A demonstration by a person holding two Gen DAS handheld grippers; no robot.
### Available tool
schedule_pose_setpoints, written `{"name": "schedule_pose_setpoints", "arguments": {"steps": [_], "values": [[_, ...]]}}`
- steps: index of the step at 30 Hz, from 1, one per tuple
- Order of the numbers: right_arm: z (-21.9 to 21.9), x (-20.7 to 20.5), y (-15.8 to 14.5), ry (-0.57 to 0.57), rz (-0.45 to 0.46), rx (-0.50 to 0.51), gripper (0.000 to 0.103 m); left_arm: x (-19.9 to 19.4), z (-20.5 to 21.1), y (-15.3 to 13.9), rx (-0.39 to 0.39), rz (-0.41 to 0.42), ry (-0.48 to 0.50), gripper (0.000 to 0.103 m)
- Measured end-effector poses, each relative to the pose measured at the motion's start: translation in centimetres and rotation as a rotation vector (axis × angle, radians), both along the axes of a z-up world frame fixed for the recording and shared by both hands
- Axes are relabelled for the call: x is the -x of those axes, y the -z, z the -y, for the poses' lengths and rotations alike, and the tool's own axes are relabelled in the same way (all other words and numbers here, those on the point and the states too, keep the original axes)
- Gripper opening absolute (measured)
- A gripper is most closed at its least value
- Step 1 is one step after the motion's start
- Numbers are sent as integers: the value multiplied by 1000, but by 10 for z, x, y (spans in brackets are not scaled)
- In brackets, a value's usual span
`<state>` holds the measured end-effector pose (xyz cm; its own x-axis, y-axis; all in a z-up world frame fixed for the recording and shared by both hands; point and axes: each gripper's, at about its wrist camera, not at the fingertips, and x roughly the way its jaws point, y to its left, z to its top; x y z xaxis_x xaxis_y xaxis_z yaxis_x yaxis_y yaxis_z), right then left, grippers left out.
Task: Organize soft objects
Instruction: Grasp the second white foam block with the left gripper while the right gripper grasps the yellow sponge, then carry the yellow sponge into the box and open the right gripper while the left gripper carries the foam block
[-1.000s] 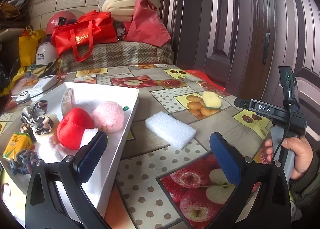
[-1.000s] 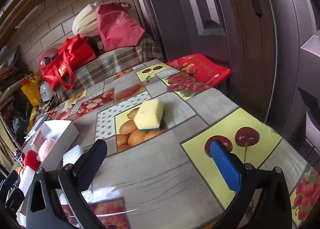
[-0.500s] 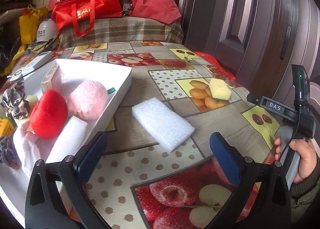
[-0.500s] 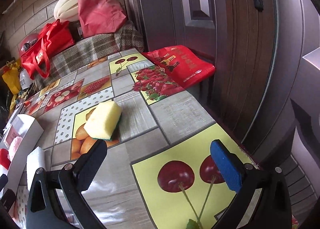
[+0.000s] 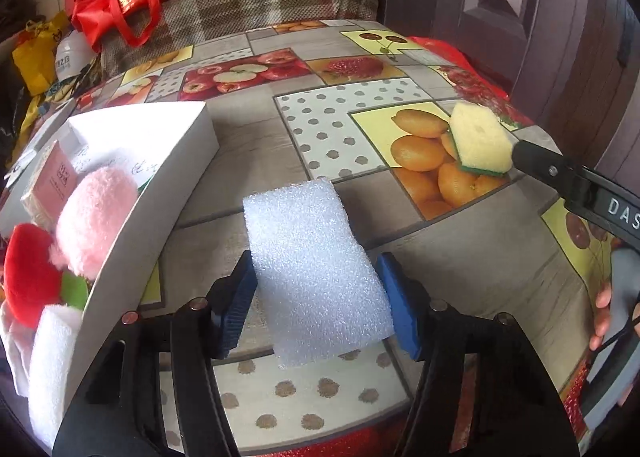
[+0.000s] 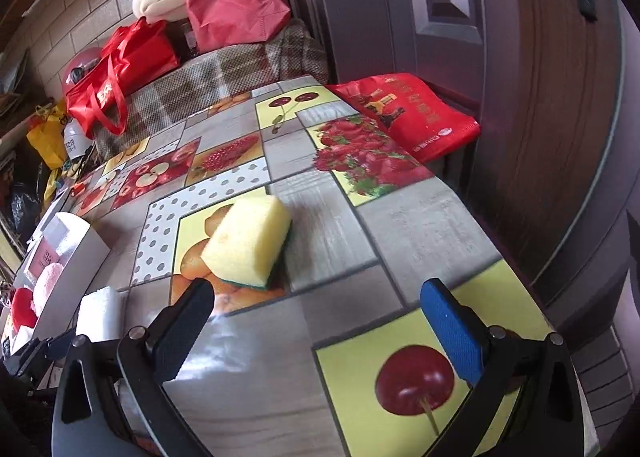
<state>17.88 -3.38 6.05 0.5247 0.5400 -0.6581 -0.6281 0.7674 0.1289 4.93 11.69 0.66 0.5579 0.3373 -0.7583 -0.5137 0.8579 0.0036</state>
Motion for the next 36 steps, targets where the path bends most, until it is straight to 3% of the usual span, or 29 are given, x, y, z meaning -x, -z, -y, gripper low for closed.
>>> {"name": "schedule_pose_setpoints", "arguments": {"steps": [3, 6, 7, 8, 10, 13, 21, 25, 36], "values": [[-34, 4, 0, -56, 67, 81, 103, 3, -5, 0, 9, 7, 46, 59], [-63, 0, 10, -61, 69, 182, 99, 5, -7, 0, 20, 15, 62, 59], [-68, -3, 13, -58, 61, 211, 83, 6, -7, 0, 23, 19, 70, 59], [-72, -6, 18, -69, 41, 233, 56, 6, -5, -1, 22, 23, 77, 59], [-72, -6, 19, -89, 31, 231, 43, 9, -2, -4, 21, 54, 97, 58], [-65, 5, 16, -114, 65, 212, 41, 22, 7, -17, -24, 149, 121, 58], [-15, 68, -18, -143, 280, -55, 41, 72, 45, -45, -236, 351, 195, 59], [-4, 102, -25, -190, 356, -109, 41, 93, 44, -49, -236, 382, 201, 59], [-21, 155, -25, -265, 349, -133, 41, 158, 15, -53, -222, 461, 123, 59]]}}
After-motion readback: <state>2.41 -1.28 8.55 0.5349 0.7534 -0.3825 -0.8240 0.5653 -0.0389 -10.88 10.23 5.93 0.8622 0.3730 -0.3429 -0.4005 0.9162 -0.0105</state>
